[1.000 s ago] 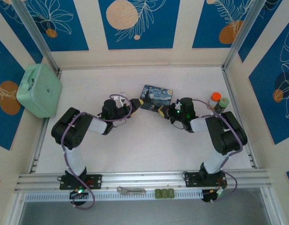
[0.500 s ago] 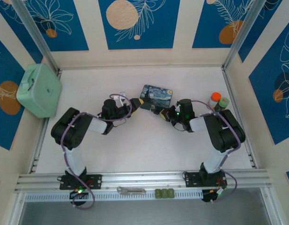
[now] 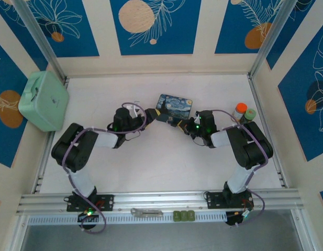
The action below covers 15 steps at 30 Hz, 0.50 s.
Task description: Unlock a padlock with a key
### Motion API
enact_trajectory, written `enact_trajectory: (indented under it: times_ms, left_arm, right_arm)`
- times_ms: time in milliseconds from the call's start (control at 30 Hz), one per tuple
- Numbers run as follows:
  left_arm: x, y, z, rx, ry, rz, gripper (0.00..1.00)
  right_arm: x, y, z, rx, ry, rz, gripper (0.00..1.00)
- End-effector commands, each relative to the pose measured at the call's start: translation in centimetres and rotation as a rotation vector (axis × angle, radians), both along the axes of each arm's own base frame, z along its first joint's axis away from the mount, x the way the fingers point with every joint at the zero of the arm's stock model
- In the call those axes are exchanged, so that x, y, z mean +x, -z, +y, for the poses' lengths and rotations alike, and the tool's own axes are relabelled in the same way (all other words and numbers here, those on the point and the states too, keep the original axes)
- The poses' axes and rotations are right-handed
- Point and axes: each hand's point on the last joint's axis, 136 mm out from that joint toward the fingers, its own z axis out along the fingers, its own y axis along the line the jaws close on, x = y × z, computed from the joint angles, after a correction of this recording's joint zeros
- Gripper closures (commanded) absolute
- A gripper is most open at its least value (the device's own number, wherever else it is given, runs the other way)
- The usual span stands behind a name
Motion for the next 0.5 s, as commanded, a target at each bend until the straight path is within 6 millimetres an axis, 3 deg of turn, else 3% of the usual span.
enact_trajectory:
  times_ms: [0,200,467]
  left_arm:
    - [0.5,-1.2,0.7,0.092,-0.017,-0.039,0.00]
    - [0.6,-1.2,0.5,0.080,-0.014,-0.018,0.00]
    - [0.7,-0.7,0.7,0.097,-0.028,-0.003,0.00]
  right_arm:
    - [0.7,-1.6,0.3,-0.068,-0.011,-0.090,1.00]
    - [0.3,0.3,-0.5,-0.013,0.051,0.078,1.00]
    - [-0.1,1.2,0.0,0.055,0.042,0.101,1.00]
